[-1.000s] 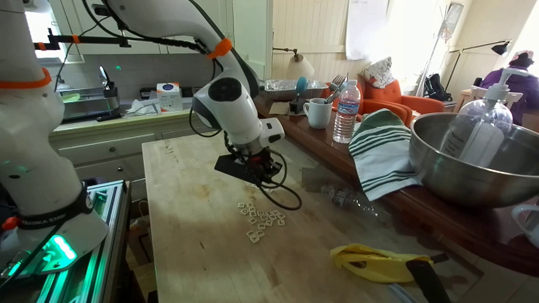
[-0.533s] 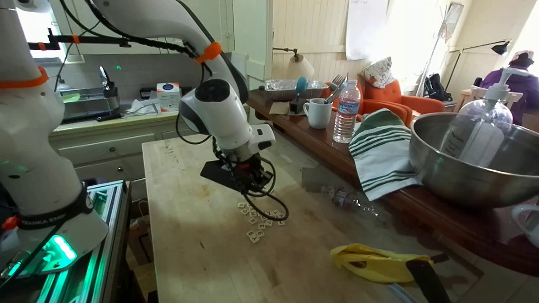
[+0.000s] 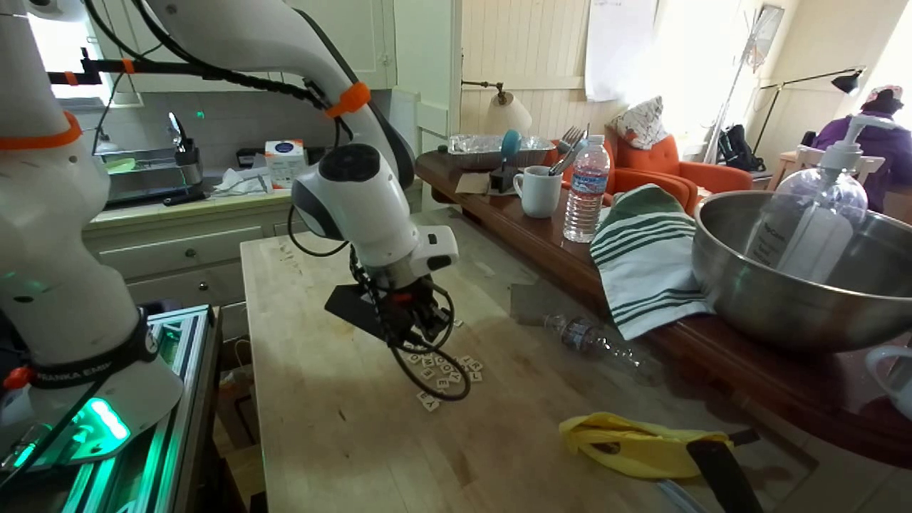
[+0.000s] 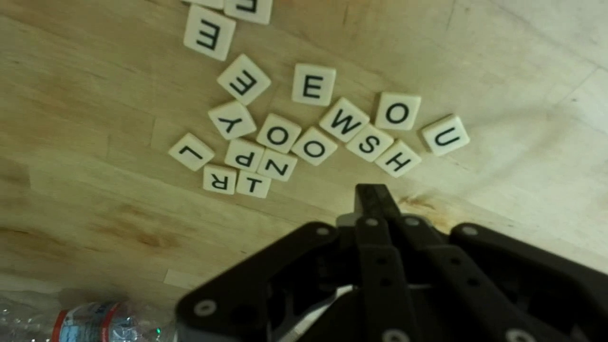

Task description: Move two letter tiles to the left.

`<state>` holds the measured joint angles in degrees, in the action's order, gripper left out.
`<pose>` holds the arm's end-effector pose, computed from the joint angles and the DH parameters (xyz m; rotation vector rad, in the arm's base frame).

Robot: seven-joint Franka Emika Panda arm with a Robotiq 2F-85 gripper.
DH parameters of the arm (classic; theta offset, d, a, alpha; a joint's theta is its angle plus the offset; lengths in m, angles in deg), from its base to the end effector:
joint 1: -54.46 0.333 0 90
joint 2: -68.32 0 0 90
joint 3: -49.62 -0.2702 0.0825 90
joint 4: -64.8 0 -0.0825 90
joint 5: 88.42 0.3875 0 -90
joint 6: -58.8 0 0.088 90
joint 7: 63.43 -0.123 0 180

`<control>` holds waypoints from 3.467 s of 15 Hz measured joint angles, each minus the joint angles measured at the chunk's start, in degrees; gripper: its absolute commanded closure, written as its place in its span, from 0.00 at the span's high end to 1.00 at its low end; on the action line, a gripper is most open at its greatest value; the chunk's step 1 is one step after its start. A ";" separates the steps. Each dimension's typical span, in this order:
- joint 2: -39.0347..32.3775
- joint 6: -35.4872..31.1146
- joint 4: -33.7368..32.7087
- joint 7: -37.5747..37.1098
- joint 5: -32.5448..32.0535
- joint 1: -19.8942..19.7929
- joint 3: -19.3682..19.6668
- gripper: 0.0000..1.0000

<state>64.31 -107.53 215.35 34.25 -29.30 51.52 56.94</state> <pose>0.4130 -0.1253 0.1687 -2.9355 -0.8148 -0.5715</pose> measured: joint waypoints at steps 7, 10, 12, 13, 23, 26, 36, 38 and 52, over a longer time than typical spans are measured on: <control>-1.13 -0.12 0.09 -1.06 -2.38 -0.04 1.32 0.00; -2.00 -0.12 0.09 -1.42 -3.30 -0.03 1.60 0.00; -2.49 -0.12 0.09 -1.90 -4.13 -0.03 1.75 0.00; -2.67 -0.12 0.09 -2.05 -4.49 -0.03 1.77 0.00; -3.17 -0.12 -0.26 -2.16 -5.05 0.30 1.75 0.00; -3.18 -0.12 -0.62 -2.18 -5.05 0.44 1.72 0.00; -4.13 -0.12 -1.39 -3.10 -5.05 0.59 1.52 0.00; -4.46 -0.12 -1.67 -3.31 -5.03 0.59 1.50 0.00; -6.93 -6.95 -3.06 -19.61 -4.42 1.66 1.31 0.00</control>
<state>57.39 -114.48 212.29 14.64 -33.72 53.18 58.25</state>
